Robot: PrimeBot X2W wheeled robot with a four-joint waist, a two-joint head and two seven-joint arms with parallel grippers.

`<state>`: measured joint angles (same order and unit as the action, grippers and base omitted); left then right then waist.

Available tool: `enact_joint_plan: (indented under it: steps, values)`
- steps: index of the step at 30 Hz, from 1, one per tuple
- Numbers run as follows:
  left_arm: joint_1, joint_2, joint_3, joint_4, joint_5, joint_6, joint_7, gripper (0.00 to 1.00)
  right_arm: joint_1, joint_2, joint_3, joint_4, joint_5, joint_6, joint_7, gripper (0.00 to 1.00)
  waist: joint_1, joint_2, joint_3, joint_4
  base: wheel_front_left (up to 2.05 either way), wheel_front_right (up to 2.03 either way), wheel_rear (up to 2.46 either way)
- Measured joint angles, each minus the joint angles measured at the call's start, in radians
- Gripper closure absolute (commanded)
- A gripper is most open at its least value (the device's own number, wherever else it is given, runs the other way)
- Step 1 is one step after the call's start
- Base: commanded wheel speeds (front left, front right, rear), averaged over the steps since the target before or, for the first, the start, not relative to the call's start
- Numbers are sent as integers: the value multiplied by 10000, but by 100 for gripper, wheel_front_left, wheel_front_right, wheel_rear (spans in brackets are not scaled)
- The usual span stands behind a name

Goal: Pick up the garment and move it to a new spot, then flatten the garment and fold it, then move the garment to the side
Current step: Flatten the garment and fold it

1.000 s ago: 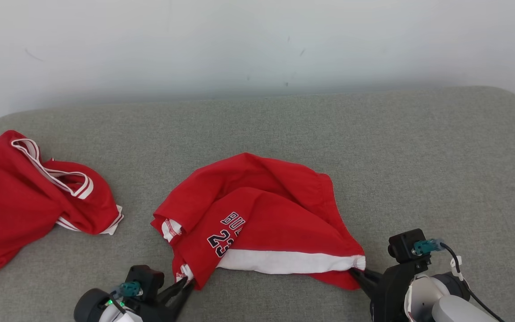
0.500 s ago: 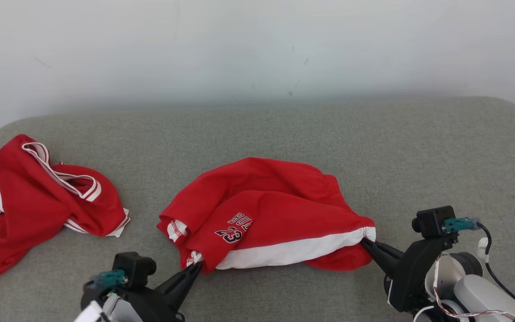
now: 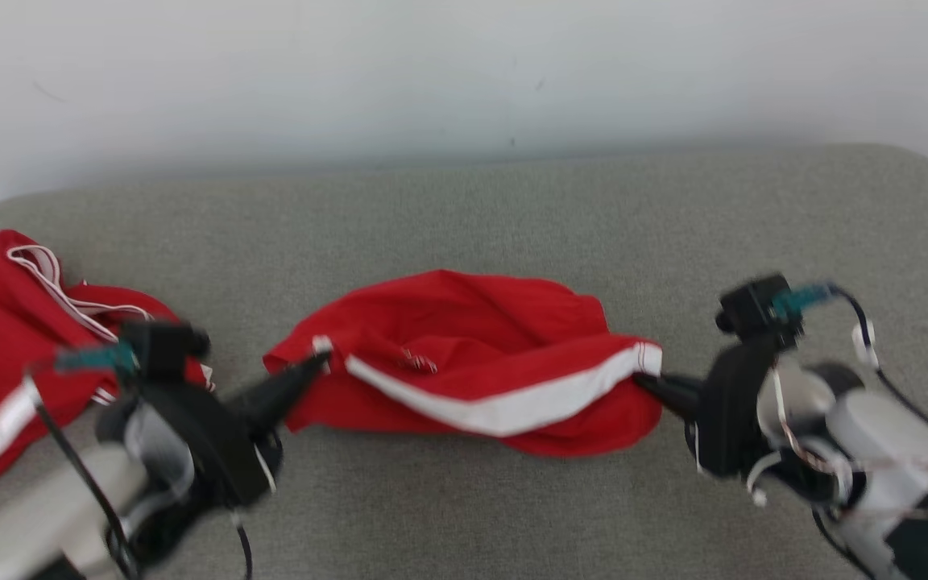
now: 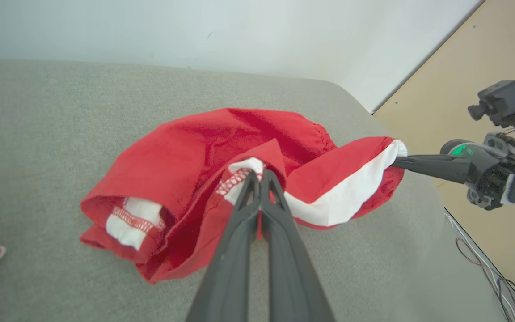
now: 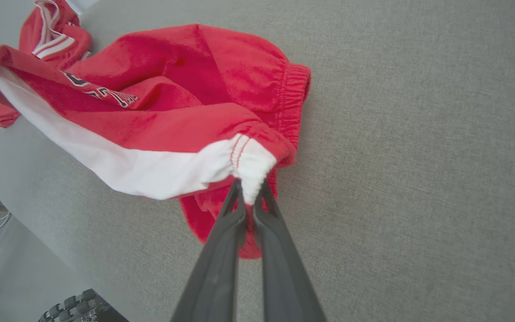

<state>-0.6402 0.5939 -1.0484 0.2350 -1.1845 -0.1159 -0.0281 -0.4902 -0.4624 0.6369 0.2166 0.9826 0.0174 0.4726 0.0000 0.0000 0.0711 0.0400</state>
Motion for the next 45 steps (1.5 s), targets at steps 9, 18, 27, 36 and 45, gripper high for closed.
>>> enact_joint_plan:
  steps: [9, 18, 27, 36, 45]
  values:
    - [-5227, -963, 2119, 2293, -1350, -67, 1708, 100, -6744, 1509, -788, 2824, -790, -888, 1296, 100, 4, 1, 1124, -181, 0, 0, 0]
    - [-5688, -1028, 3841, 1317, -1866, -79, -96, 100, -7333, 1647, -1762, 2073, -1185, -238, -1799, 100, 3, 1, 2381, -215, 0, 0, 0]
    - [-1188, -744, 1847, 2686, -1873, -86, -100, 100, -2528, 1488, -840, 2633, -959, 723, -2938, 100, 0, 2, 2312, -150, 0, 0, 0]
    - [442, -974, 953, 2414, -1618, -86, -403, 100, -299, 1333, -86, 2504, -782, 972, -3505, 100, -1, 0, 1303, -263, 0, 0, 0]
    - [2024, -1093, 558, 1762, -1618, -86, -754, 100, 1330, 186, 86, 2069, -761, 1011, -3676, 100, -3, -1, 97, -313, 0, 0, 0]
